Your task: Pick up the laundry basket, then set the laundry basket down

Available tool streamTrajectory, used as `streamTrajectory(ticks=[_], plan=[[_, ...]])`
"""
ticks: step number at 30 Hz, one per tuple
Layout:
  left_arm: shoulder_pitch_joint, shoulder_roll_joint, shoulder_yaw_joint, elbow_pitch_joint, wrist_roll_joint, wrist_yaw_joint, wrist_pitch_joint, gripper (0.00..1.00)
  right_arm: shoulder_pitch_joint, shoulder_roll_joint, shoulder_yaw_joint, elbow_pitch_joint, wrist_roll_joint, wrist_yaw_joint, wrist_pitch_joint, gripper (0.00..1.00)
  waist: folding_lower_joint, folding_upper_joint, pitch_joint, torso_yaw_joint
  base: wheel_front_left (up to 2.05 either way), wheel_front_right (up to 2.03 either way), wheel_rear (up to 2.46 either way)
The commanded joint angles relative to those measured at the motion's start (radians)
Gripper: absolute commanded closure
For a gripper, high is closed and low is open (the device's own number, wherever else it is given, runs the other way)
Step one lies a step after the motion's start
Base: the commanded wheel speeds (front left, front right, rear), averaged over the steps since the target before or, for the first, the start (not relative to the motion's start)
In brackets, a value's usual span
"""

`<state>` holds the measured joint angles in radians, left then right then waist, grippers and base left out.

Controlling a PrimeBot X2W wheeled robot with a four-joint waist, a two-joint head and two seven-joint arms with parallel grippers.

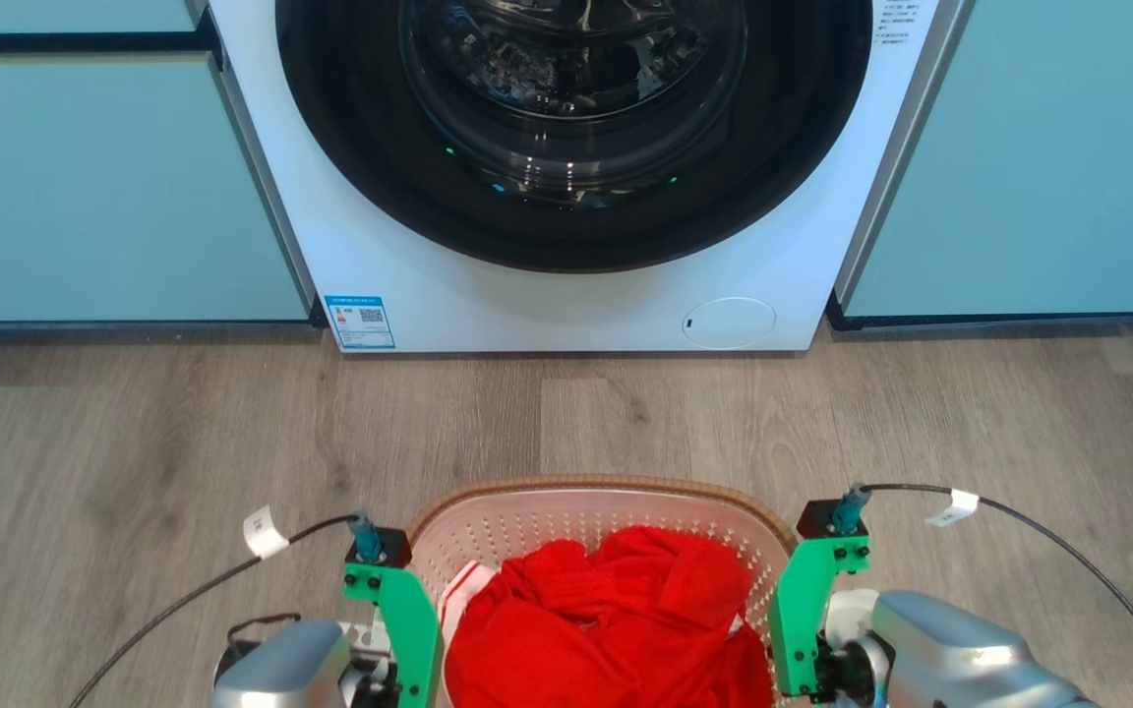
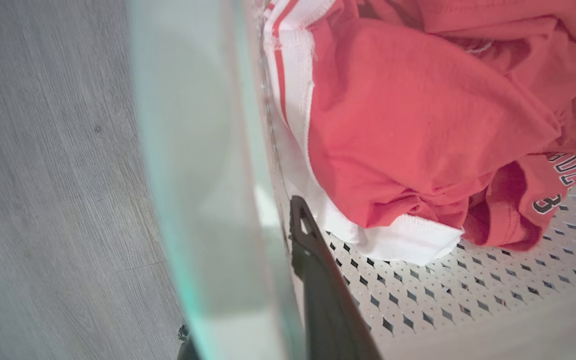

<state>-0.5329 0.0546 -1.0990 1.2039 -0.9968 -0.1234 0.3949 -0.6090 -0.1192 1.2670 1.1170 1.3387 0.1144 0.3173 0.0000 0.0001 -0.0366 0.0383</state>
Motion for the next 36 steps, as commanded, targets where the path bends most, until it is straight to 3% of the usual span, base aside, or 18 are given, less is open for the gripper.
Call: streamTrajectory(ticks=[1,26,36], plan=[[-0.073,-0.003,0.002,-0.022,-0.005,-0.007,-0.004,1.0,-0.026,0.026,0.009,-0.035,-0.007,0.016,-0.002,1.0,0.0,-0.0001,0.001,0.001,0.0,0.0,0.0],[-0.085,-0.004,-0.05,-0.008,-0.057,-0.007,-0.025,1.0,-0.029,0.021,0.011,-0.036,-0.006,0.016,-0.004,1.0,0.0,-0.0001,0.016,0.005,0.0,0.0,0.0],[-0.124,-0.004,-0.064,-0.006,-0.067,-0.007,-0.053,1.0,-0.069,0.014,0.012,-0.042,-0.01,0.016,-0.041,1.0,0.0,-0.0001,0.135,0.003,0.0,0.0,0.0]])
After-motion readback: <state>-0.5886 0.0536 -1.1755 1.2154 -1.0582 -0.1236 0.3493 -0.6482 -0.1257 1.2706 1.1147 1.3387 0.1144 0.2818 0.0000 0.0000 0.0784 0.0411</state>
